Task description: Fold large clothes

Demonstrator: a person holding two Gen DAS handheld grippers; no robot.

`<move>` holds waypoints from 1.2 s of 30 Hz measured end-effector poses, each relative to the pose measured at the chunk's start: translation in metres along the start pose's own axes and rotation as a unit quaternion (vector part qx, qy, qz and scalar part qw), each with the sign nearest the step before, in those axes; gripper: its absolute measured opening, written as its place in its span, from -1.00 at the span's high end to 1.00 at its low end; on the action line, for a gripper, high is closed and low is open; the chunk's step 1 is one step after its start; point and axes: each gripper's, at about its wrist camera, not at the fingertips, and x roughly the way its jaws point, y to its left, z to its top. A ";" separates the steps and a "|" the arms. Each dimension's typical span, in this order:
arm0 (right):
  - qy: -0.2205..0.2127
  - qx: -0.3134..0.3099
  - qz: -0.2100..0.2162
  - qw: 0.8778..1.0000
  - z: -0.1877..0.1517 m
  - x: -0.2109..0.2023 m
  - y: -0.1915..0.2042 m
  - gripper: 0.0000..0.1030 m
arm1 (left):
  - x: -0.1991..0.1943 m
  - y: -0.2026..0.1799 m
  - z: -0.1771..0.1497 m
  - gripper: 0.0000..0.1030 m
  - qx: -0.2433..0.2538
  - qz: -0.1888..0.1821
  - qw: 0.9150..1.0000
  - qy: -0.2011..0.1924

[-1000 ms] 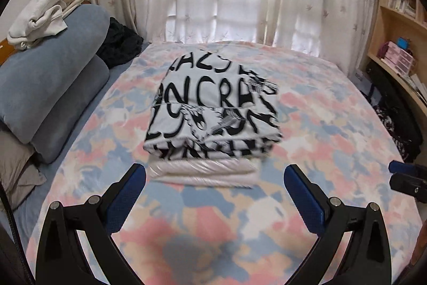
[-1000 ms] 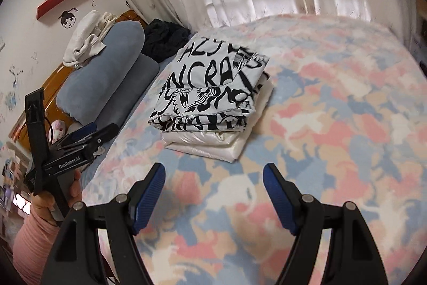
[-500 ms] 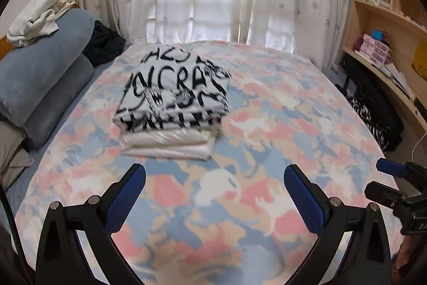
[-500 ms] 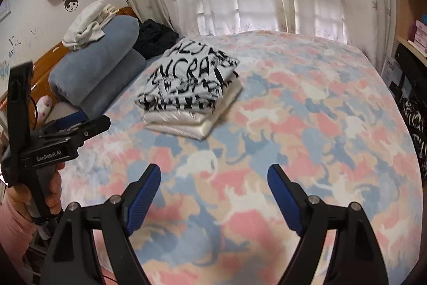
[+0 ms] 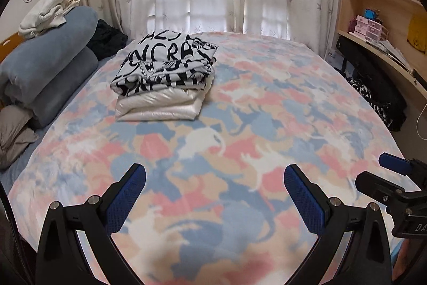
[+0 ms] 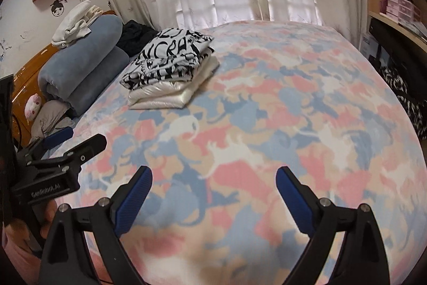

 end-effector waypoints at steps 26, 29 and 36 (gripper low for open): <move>-0.025 0.009 -0.004 1.000 -0.037 -0.032 0.011 -0.83 | -0.034 -0.016 -0.034 -1.00 -0.014 -0.019 1.000 -0.002; -0.029 0.007 -0.006 1.000 -0.037 -0.034 0.012 -0.83 | -0.037 -0.018 -0.039 -1.00 -0.010 -0.022 1.000 -0.001; -0.032 -0.002 -0.011 0.999 -0.041 -0.039 0.017 -0.83 | -0.041 -0.017 -0.044 -0.99 -0.006 -0.020 1.000 -0.003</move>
